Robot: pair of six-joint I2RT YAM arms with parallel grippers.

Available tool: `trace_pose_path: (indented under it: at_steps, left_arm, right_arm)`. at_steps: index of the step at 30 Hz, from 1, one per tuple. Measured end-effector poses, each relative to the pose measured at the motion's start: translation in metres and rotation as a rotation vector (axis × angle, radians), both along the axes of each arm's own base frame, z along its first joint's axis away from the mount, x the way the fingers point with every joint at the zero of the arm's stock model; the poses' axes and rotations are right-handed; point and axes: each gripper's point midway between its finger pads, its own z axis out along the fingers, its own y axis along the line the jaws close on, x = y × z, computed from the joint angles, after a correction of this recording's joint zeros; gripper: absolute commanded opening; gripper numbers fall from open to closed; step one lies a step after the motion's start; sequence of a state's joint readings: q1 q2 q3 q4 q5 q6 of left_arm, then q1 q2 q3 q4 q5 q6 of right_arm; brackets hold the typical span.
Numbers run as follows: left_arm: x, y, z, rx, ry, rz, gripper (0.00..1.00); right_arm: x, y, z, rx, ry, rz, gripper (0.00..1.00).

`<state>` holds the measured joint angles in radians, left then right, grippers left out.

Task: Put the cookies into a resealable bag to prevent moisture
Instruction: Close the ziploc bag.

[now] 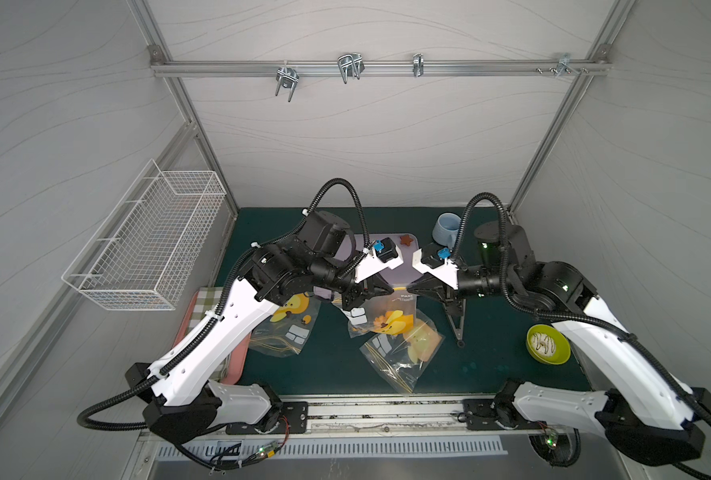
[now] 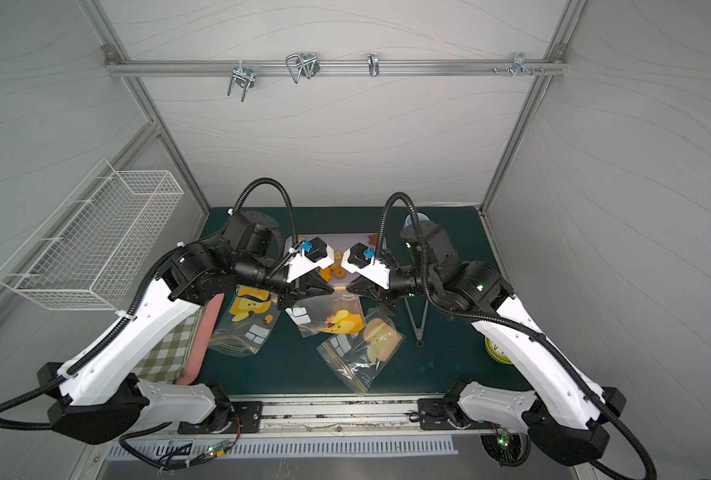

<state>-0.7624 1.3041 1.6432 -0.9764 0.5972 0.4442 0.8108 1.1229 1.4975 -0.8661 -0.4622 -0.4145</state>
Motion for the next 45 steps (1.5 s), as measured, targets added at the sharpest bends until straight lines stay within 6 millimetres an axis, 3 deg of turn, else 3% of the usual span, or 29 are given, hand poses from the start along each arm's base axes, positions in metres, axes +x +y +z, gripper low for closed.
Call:
trace_pose_path:
  at_steps: [1,2,11,14,18,25,34,42,45]
  left_arm:
    - [0.0,0.0,0.0,0.0,0.001,0.0,0.0]
    - [0.0,0.0,0.0,0.0,0.001,0.001,0.0]
    - [-0.003,0.003,0.004,-0.009,-0.007,0.0,0.0]
    - [-0.003,0.003,0.004,-0.009,-0.006,-0.001,0.0]
    - [-0.004,0.003,0.004,-0.012,-0.005,-0.005,0.0]
    - [-0.005,0.003,0.005,-0.016,-0.005,-0.007,0.0]
    - [-0.006,0.003,0.006,-0.016,-0.005,-0.01,0.0]
    - [-0.006,0.003,0.006,-0.017,-0.006,-0.01,0.0]
    - [-0.006,0.003,0.006,-0.018,-0.008,-0.011,0.0]
  right_arm:
    - [-0.001,0.0,-0.002,0.0,0.005,0.001,0.6]
    - [-0.002,0.0,-0.003,0.002,0.004,0.007,0.77]
    - [-0.006,-0.001,-0.02,0.122,-0.034,-0.006,0.85]
    - [-0.006,-0.004,-0.023,0.185,-0.04,-0.033,0.8]
    - [-0.007,0.0,-0.01,0.257,-0.037,-0.031,0.69]
    - [-0.004,0.013,0.0,0.305,0.012,-0.001,0.39]
    - [-0.004,0.016,0.006,0.335,0.037,0.003,0.24]
    - [-0.004,0.016,0.006,0.334,0.041,0.001,0.22]
    - [-0.004,0.016,0.006,0.334,0.038,0.001,0.12]
